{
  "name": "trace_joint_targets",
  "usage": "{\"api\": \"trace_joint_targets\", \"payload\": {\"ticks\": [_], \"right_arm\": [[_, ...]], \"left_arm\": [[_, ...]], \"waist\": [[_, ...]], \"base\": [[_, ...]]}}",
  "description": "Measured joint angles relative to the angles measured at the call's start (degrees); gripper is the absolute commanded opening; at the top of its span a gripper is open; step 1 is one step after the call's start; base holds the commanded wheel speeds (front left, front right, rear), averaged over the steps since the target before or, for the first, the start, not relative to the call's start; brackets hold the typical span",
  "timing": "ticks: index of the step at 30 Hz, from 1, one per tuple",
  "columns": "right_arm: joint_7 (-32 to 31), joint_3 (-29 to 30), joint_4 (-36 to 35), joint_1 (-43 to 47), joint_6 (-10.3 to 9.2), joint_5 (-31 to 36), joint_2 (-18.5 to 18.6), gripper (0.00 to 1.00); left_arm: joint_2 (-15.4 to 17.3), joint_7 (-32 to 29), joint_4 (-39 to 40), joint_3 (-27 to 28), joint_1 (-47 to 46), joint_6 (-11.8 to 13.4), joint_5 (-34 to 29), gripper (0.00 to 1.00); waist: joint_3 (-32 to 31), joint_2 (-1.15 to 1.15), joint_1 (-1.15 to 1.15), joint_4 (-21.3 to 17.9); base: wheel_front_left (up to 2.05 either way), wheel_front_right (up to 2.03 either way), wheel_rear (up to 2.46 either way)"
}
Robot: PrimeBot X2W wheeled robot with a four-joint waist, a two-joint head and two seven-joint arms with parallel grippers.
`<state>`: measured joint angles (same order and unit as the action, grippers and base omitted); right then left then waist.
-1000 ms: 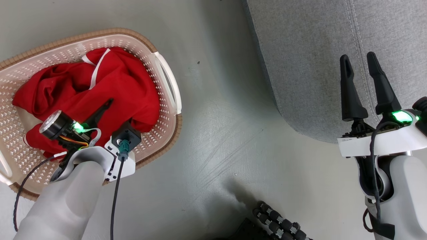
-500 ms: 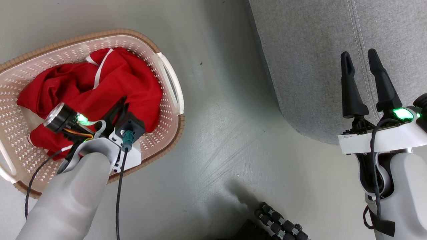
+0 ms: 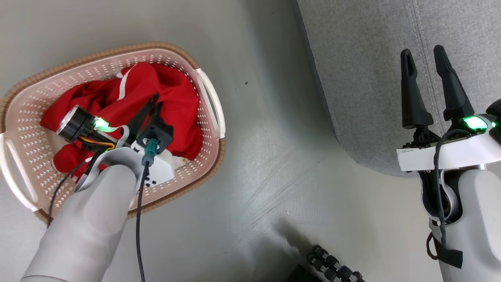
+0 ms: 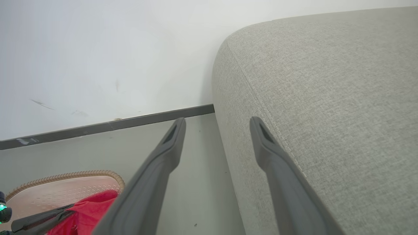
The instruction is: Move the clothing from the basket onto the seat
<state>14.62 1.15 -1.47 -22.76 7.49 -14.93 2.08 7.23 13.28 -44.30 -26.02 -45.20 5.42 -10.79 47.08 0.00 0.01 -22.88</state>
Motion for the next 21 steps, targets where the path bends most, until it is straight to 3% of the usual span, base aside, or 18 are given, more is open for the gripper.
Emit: {"api": "trace_joint_targets", "payload": {"ticks": [12, 21], "right_arm": [[0.0, 0.3, 1.4, -0.1, 0.00, 2.0, 0.0, 1.00], [0.0, -1.3, 3.0, -1.5, 0.00, 5.8, 0.1, 1.00]], "left_arm": [[-1.6, 0.9, 7.8, 1.7, 0.1, -1.6, 4.4, 0.00], [0.0, 1.0, 15.2, 3.9, 2.6, -1.5, 6.4, 0.00]], "waist": [[-3.7, 0.00, 0.00, 2.1], [-7.8, 0.00, 0.00, 4.5]], "base": [[0.00, 0.00, 0.00], [0.00, 0.00, 0.00]]}}
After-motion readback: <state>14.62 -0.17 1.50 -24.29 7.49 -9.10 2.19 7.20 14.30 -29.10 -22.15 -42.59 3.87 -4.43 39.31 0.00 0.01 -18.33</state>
